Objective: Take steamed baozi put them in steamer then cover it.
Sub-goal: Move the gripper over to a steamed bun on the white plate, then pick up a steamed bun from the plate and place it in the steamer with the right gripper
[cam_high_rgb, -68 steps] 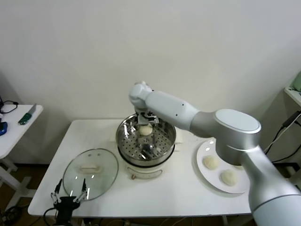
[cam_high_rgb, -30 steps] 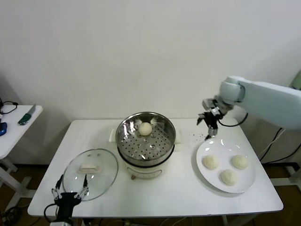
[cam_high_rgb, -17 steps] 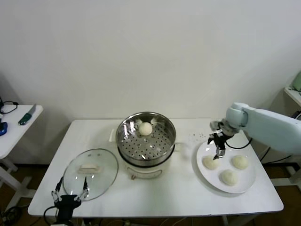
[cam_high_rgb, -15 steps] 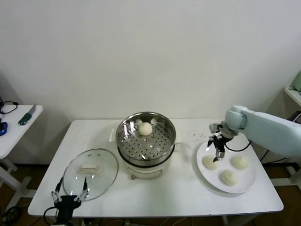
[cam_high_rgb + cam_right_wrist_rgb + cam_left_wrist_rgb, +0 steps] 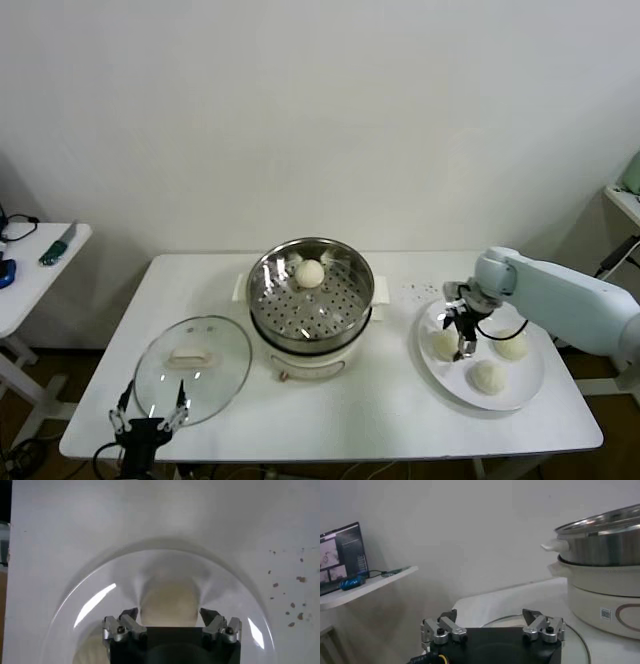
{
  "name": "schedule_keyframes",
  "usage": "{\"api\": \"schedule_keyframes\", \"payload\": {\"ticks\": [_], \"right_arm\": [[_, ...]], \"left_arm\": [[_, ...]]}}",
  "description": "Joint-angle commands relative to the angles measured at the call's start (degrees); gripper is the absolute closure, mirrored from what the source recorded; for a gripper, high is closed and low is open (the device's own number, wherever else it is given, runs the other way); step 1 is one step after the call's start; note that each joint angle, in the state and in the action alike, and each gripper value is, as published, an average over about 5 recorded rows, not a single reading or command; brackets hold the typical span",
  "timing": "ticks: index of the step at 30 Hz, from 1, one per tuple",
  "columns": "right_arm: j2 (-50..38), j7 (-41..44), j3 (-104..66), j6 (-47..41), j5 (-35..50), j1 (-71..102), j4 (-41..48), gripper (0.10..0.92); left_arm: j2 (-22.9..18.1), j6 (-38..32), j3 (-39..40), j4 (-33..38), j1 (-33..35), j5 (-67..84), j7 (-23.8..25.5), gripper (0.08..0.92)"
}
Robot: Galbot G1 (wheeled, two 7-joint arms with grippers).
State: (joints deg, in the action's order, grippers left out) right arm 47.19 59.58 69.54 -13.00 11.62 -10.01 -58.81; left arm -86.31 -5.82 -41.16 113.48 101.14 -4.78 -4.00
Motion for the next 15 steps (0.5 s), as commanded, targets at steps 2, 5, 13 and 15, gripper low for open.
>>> {"api": "schedule_keyframes", "payload": {"ticks": [2,5,13,15], "right_arm": [[0.91,-0.11,-2.47,0.26,-1.21,2.62,2.36,0.227],[0.86,-0.04,-2.76,0.29,-0.88,2.41,2.25,0.291],[-1.19,0.11,-0.18,0.12,2.14,-1.60,0.03,0.369],[-1.68,0.15,1.55,0.06,4.05,-4.26,-0.83,0.371]], "left_arm": [[0.00,-0.02,0.03,-0.06,0.11,-0.09,0.01,0.177],[0.06,-0.01,0.07,0.01,0.13,-0.18,0.02,0.177],[-0.06,-0.07,0.18,0.30,0.42,-0.20,-0.01,0.177],[-0.09,-0.10,0.25,0.40,0.51,-0.20,-0.01,0.177]]}}
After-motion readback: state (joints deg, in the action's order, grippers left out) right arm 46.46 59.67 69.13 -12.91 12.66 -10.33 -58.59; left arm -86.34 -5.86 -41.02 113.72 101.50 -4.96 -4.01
